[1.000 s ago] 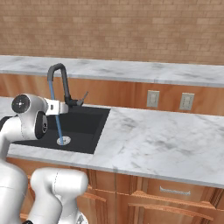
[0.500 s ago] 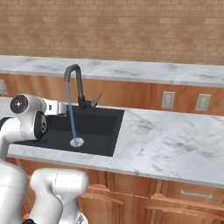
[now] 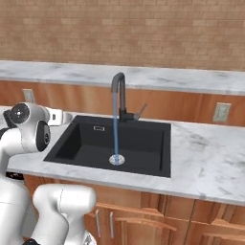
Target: Turn on the sink faucet and place the jug under the water for a few seconds to fill it up.
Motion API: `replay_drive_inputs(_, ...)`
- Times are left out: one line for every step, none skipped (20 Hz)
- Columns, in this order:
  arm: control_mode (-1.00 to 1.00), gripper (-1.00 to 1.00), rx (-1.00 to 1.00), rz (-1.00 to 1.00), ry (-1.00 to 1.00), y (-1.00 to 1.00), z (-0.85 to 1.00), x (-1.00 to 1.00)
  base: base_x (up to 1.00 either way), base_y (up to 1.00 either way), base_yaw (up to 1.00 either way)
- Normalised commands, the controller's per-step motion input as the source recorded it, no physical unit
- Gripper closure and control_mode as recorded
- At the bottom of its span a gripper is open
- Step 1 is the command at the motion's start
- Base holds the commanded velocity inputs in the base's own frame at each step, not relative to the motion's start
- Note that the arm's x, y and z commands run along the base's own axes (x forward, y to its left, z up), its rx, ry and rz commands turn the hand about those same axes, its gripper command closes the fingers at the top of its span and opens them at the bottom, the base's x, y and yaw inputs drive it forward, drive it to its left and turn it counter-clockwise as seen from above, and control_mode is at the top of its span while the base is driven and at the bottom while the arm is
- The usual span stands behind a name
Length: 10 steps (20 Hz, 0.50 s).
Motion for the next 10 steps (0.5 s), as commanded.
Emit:
replay_drive_inputs(1.0, -1.0, 0.0, 0.0, 0.0, 0.0, 0.0, 0.0, 0.0, 0.61, 0.0)
replay_drive_inputs(1.0, -1.0, 0.0, 0.0, 0.0, 0.0, 0.0, 0.0, 0.0, 0.61, 0.0)
replay_drive_inputs(1.0, -1.0, 0.0, 0.0, 0.0, 0.0, 0.0, 0.0, 0.0, 0.62, 0.0)
replay_drive_inputs(1.0, -1.0, 0.0, 0.0, 0.0, 0.0, 0.0, 0.0, 0.0, 0.6, 0.0)
replay_drive_inputs(1.0, -1.0, 0.0, 0.0, 0.0, 0.0, 0.0, 0.0, 0.0, 0.53, 0.0)
replay_drive_inputs(1.0, -1.0, 0.0, 0.0, 0.0, 0.0, 0.0, 0.0, 0.0, 0.46, 0.0)
replay_drive_inputs(1.0, -1.0, 0.0, 0.0, 0.0, 0.0, 0.0, 0.0, 0.0, 0.47, 0.0)
replay_drive_inputs(1.0, -1.0, 0.0, 0.0, 0.0, 0.0, 0.0, 0.0, 0.0, 0.44, 0.0)
replay_drive_inputs(1.0, -1.0, 0.0, 0.0, 0.0, 0.0, 0.0, 0.0, 0.0, 0.37, 0.0)
replay_drive_inputs(1.0, -1.0, 0.0, 0.0, 0.0, 0.0, 0.0, 0.0, 0.0, 0.36, 0.0)
